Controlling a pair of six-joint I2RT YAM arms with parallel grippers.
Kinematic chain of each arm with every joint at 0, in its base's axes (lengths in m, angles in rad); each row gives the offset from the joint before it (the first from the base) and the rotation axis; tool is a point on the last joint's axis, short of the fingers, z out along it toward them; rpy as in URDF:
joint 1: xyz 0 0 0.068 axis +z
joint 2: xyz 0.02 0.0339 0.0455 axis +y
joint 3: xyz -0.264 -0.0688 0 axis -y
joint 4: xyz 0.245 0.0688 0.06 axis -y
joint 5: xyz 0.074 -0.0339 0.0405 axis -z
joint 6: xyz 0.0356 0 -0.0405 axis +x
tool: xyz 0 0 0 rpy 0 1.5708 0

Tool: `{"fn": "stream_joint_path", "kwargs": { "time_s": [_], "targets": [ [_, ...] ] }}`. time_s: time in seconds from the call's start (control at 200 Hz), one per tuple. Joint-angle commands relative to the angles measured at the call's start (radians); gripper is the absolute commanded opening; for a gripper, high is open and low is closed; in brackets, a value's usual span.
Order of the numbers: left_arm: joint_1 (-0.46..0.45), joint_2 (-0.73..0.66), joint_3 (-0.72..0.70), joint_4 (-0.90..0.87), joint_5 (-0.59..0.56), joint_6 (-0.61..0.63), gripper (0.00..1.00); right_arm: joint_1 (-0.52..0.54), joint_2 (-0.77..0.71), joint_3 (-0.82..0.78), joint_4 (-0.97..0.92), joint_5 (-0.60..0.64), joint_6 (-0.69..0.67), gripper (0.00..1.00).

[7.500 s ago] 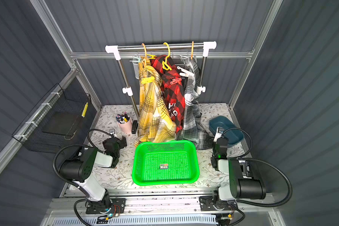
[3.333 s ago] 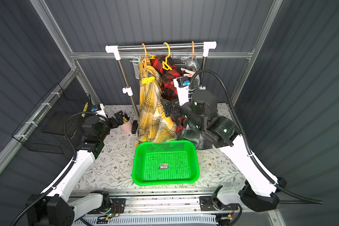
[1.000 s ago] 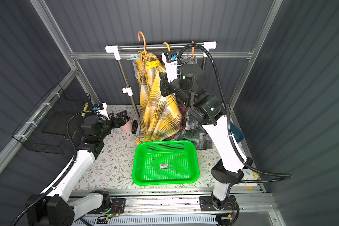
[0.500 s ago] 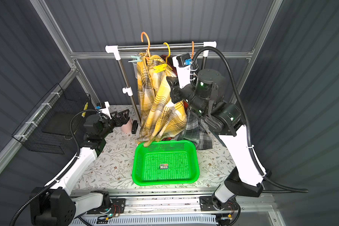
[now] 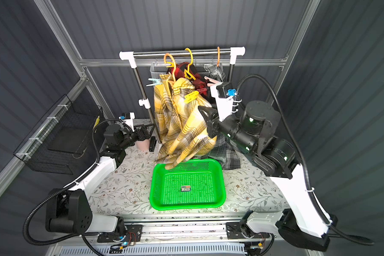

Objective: Remove the clothespins securing long-sleeve shirts to the hanger
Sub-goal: Pick up the hanger from the clothesline, then place the long-sleeve shirt at the bin.

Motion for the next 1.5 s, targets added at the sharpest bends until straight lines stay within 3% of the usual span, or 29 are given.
{"fn": "stream_joint_path", "kwargs": {
  "time_s": [0.0,0.49,0.575,0.66,0.69,0.791,0.866,1.046,1.111,1.181,1.261,1.496],
  "targets": [
    [-0.015,0.018,0.043,0.083,0.02,-0.003,1.0,0.005,-0.056,-0.027,0.11,-0.064,0.004,0.0],
    [-0.111,0.147,0.175,0.12,-0.063,0.194,0.97,0.006,-0.163,-0.095,0.108,-0.203,0.038,0.0],
    [-0.113,0.154,0.193,0.149,-0.04,0.198,0.81,0.006,-0.165,-0.099,0.116,-0.215,0.046,0.0],
    [-0.116,0.143,0.194,0.194,-0.002,0.193,0.45,0.006,-0.165,-0.107,0.128,-0.218,0.05,0.0],
    [-0.117,0.137,0.193,0.203,-0.001,0.189,0.37,0.007,-0.165,-0.109,0.132,-0.22,0.049,0.0],
    [-0.12,0.121,0.186,0.201,0.002,0.187,0.36,0.005,-0.161,-0.123,0.148,-0.209,0.043,0.0],
    [-0.12,0.114,0.179,0.192,0.003,0.188,0.28,0.005,-0.152,-0.133,0.163,-0.199,0.029,0.0],
    [-0.12,0.106,0.171,0.153,-0.085,0.195,0.37,0.003,-0.115,-0.127,0.18,-0.169,0.005,0.0],
    [-0.12,0.102,0.17,0.148,-0.099,0.197,0.56,0.001,-0.092,-0.125,0.185,-0.159,0.003,0.0],
    [-0.12,0.092,0.166,0.144,-0.103,0.195,0.62,-0.002,-0.073,-0.119,0.186,-0.154,0.001,0.0],
    [-0.12,0.078,0.159,0.133,-0.107,0.194,0.81,-0.003,-0.061,-0.109,0.185,-0.156,-0.002,0.0],
    [-0.12,0.028,0.139,0.148,-0.057,0.16,0.88,-0.006,-0.024,-0.014,0.16,-0.162,-0.033,0.0]
  ]
}}
